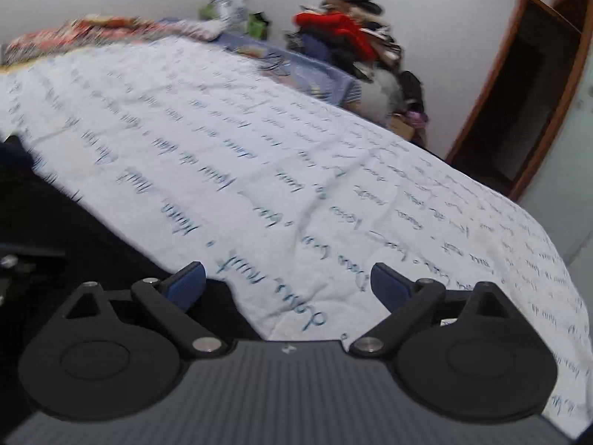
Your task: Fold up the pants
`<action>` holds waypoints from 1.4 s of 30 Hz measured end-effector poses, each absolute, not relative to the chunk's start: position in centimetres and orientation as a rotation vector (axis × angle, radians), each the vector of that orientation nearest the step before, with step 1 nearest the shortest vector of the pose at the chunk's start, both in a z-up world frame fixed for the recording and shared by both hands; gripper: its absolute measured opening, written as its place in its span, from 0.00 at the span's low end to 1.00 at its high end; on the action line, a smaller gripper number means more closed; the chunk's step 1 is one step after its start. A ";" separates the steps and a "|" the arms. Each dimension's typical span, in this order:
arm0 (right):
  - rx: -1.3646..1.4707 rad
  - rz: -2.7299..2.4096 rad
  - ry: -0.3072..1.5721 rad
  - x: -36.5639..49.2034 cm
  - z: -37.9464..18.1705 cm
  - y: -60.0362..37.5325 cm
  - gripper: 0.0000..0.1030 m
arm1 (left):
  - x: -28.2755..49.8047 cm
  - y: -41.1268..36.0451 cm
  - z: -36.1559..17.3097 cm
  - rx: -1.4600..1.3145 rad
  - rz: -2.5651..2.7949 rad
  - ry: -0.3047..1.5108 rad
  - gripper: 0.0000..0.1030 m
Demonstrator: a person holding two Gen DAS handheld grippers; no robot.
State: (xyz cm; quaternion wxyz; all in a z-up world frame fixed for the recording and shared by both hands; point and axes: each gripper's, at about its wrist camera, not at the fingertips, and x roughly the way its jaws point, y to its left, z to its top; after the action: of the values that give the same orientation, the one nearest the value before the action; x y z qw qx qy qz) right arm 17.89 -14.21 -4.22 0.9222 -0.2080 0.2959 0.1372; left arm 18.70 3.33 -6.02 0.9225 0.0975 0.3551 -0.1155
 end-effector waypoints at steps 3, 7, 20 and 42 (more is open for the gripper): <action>-0.513 0.247 0.669 19.0 -6.4 -13.2 1.00 | 19.7 3.2 -7.0 0.174 -0.219 0.771 1.00; -0.385 0.213 0.658 18.2 -5.2 -14.3 1.00 | 18.8 3.4 -6.3 0.164 -0.216 0.758 1.00; -0.435 0.339 0.641 4.6 -4.4 -15.1 1.00 | 16.9 1.8 -5.9 0.216 -0.149 0.754 1.00; -0.182 0.231 0.682 -0.3 -5.5 -24.2 1.00 | 13.8 -7.0 -4.9 0.295 -0.253 0.746 1.00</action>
State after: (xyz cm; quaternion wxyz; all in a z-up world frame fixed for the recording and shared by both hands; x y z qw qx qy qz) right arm -0.31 -24.21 -5.47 0.9318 -0.0890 0.3333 0.1131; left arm 13.80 -6.99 -4.94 0.9129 0.1431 0.3620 -0.1229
